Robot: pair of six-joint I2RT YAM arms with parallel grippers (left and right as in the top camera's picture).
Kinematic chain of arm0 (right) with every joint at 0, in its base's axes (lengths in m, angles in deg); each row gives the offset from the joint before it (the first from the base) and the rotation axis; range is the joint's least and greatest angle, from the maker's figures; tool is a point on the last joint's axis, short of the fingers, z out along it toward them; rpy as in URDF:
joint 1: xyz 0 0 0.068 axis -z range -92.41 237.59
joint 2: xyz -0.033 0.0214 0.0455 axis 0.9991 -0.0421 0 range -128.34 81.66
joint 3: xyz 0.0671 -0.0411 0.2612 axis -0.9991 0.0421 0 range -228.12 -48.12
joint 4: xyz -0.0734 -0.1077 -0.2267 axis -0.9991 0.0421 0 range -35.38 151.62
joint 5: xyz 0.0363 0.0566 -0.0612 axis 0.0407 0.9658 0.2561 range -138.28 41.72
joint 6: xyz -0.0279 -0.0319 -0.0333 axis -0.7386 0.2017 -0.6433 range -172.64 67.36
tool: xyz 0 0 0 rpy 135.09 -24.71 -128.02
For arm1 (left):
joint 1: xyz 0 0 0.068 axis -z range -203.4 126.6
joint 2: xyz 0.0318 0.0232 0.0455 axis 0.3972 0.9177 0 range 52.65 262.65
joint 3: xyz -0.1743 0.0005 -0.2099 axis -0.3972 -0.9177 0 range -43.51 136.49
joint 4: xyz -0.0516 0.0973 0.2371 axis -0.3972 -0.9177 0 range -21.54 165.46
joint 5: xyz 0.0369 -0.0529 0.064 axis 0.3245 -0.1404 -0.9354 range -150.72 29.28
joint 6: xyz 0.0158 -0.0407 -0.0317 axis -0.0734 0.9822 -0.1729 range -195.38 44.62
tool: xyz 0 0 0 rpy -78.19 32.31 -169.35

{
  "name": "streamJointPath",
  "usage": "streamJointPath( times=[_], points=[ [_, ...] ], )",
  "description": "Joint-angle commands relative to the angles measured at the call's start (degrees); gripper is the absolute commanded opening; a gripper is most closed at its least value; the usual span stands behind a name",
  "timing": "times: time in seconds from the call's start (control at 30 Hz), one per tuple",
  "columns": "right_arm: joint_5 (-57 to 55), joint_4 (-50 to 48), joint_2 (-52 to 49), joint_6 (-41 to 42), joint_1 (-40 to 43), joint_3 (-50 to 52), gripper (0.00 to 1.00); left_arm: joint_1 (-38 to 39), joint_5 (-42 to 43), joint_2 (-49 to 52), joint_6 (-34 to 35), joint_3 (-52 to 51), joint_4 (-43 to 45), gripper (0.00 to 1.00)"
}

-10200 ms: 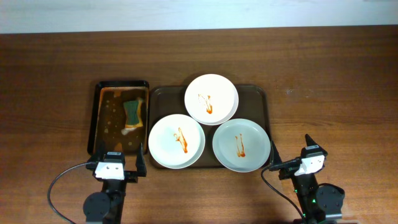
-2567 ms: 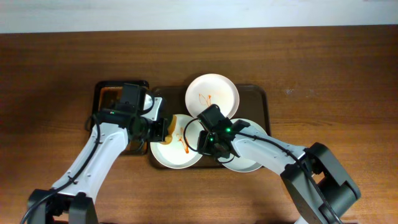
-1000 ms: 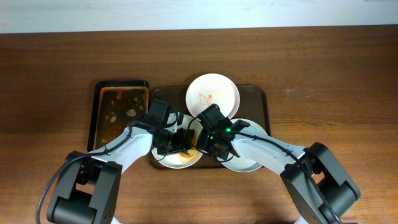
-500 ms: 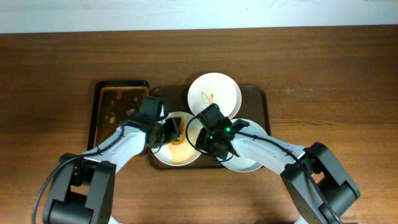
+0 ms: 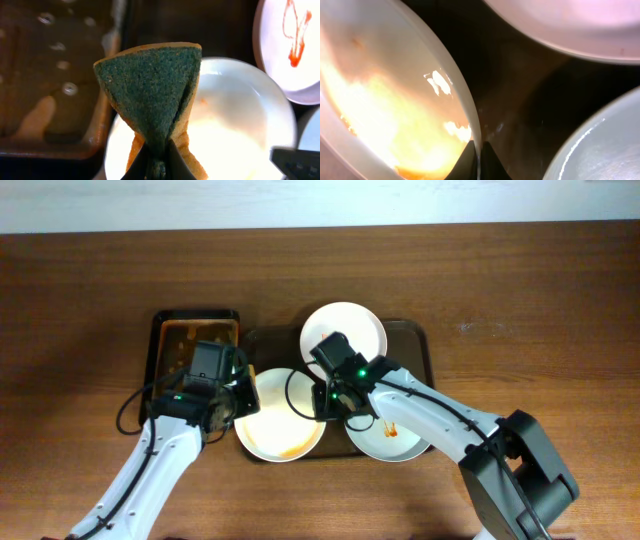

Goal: Clean dirty plates on tray and stack at the side
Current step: 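Lift the cleaned plate with the right gripper and carry it right of the tray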

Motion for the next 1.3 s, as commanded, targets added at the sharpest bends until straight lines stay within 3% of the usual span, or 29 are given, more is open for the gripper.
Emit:
streamJointPath(
  times=[0.0,0.17,0.5,0.8,1.1,1.2,1.27],
  points=[
    [-2.9,3.7,2.0,-6.4,-0.4,-5.1,0.04,-4.9,-2.3,-0.9,-3.8,0.2,0.6,0.0],
    [-17.2,12.6,2.3,-6.6,-0.4,-12.0,0.04,-14.2,3.1,-0.7,-10.4,0.2,3.1,0.0],
    [-36.7,20.8,2.3,-6.5,-1.4,-20.2,0.04,-17.0,3.2,10.8,-13.0,0.2,6.4,0.0],
    [-65.6,20.4,2.3,-6.5,-15.3,-20.2,0.04,-17.1,3.0,14.2,-14.2,0.2,9.6,0.0],
    [-64.8,20.0,2.3,-3.7,-15.7,-20.2,0.04,-17.1,3.0,14.2,-14.2,0.2,9.6,0.0],
    [-53.7,19.5,2.3,-2.6,-12.4,-20.4,0.04,-17.1,3.2,14.2,-14.6,0.2,9.6,0.0],
    [-43.8,19.2,3.1,-2.4,-7.1,-20.6,0.04,-17.1,3.2,14.2,-18.7,0.3,9.6,0.0]
  ],
)
